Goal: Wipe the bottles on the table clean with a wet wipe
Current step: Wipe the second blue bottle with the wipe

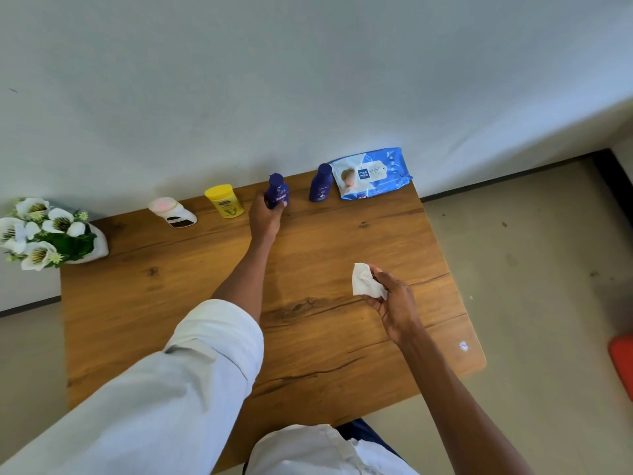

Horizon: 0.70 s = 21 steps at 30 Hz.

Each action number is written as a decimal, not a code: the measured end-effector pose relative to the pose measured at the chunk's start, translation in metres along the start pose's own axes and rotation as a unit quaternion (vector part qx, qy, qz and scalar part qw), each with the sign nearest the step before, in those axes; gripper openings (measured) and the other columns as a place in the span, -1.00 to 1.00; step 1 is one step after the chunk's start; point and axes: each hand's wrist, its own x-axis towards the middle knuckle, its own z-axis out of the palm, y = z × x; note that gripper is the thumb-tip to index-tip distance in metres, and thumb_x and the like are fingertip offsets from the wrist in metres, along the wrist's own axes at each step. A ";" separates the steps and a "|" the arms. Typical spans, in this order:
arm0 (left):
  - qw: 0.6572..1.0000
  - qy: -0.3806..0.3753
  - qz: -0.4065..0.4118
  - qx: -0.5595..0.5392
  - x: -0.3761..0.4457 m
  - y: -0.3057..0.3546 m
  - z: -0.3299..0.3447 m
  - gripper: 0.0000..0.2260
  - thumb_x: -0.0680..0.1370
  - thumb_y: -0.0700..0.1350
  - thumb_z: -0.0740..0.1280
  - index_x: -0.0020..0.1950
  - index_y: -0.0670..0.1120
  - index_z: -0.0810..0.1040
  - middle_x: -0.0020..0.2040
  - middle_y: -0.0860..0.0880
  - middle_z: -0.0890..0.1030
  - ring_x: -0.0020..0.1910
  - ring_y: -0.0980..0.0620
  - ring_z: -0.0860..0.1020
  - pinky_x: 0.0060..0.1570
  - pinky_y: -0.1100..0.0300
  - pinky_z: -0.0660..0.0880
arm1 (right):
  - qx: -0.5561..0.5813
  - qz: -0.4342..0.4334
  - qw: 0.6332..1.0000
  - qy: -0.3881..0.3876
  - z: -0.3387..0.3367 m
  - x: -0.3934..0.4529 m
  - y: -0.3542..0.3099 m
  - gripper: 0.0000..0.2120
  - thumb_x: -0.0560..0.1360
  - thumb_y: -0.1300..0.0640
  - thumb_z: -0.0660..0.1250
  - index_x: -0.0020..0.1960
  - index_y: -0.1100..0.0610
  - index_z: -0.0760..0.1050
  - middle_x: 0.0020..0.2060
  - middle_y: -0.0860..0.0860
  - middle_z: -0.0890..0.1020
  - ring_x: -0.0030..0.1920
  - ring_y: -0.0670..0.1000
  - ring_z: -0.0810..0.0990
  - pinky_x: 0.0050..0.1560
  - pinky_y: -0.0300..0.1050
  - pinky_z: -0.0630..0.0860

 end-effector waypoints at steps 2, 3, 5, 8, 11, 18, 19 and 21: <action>1.000 -0.005 0.001 -0.007 -0.003 0.000 -0.004 -0.58 0.55 -0.11 0.45 0.36 -0.16 0.44 0.27 -0.09 0.56 0.13 0.07 0.49 0.02 0.28 0.36 | -0.001 -0.004 1.000 -0.003 0.000 -0.001 0.000 -0.81 0.57 0.15 0.37 0.09 0.21 0.68 0.07 0.12 0.68 -0.03 0.01 0.69 -0.20 -0.15 0.62; 1.000 -0.012 0.002 -0.014 -0.006 0.001 -0.003 -0.58 0.55 -0.11 0.45 0.36 -0.17 0.43 0.25 -0.09 0.57 0.11 0.09 0.49 -0.03 0.34 0.36 | 0.000 -0.004 1.000 -0.002 -0.002 0.000 0.000 -0.81 0.57 0.15 0.37 0.08 0.21 0.68 0.08 0.13 0.67 -0.02 0.02 0.68 -0.19 -0.14 0.63; 0.999 -0.027 0.010 -0.034 -0.013 0.001 -0.012 -0.58 0.54 -0.11 0.46 0.34 -0.16 0.42 0.20 -0.07 0.58 0.08 0.07 0.53 -0.13 0.44 0.36 | 0.002 -0.004 1.000 -0.008 0.003 -0.004 0.001 -0.82 0.57 0.15 0.37 0.08 0.20 0.69 0.13 0.17 0.66 0.03 0.06 0.67 -0.16 -0.12 0.63; 0.995 -0.062 0.015 -0.072 -0.034 0.000 -0.027 -0.62 0.55 -0.12 0.45 0.31 -0.11 0.43 0.12 -0.01 0.57 0.00 0.11 0.56 -0.12 0.41 0.43 | 0.004 -0.003 1.000 -0.018 0.012 -0.010 0.001 -0.77 0.56 0.14 0.39 0.13 0.24 0.67 0.20 0.23 0.63 0.06 0.10 0.66 -0.15 -0.11 0.63; 0.989 -0.096 0.009 -0.110 -0.065 -0.011 -0.046 -0.67 0.56 -0.11 0.43 0.28 -0.06 0.43 0.10 0.00 0.58 -0.01 0.12 0.57 -0.04 0.28 0.51 | 0.011 -0.005 0.999 -0.031 0.023 -0.019 0.003 -0.73 0.56 0.14 0.37 0.19 0.27 0.63 0.24 0.24 0.60 0.07 0.12 0.64 -0.22 -0.14 0.63; 0.971 -0.134 -0.034 -0.196 -0.138 -0.028 -0.104 -0.67 0.60 -0.19 0.38 0.33 -0.11 0.41 0.10 -0.02 0.64 0.06 0.04 0.63 0.01 0.18 0.56 | 0.060 -0.018 0.993 -0.096 0.049 -0.047 0.004 -0.73 0.58 0.24 0.22 0.19 0.19 0.62 0.17 0.17 0.65 0.07 0.10 0.66 0.05 -0.04 0.60; 0.968 -0.141 -0.029 -0.207 -0.149 -0.029 -0.115 -0.68 0.61 -0.21 0.36 0.35 -0.14 0.42 0.07 -0.03 0.65 0.02 0.05 0.65 -0.02 0.19 0.57 | 0.072 -0.023 0.990 -0.116 0.053 -0.055 0.006 -0.72 0.57 0.25 0.20 0.18 0.18 0.63 0.15 0.15 0.67 0.07 0.09 0.65 0.05 -0.06 0.60; 0.963 -0.152 -0.022 -0.222 -0.167 -0.031 -0.136 -0.69 0.62 -0.23 0.33 0.36 -0.17 0.43 0.05 -0.08 0.68 -0.02 0.01 0.67 -0.08 0.17 0.59 | 0.096 -0.027 0.985 -0.138 0.063 -0.069 0.011 -0.70 0.56 0.27 0.18 0.19 0.20 0.61 0.11 0.13 0.67 0.07 0.08 0.64 -0.01 -0.13 0.61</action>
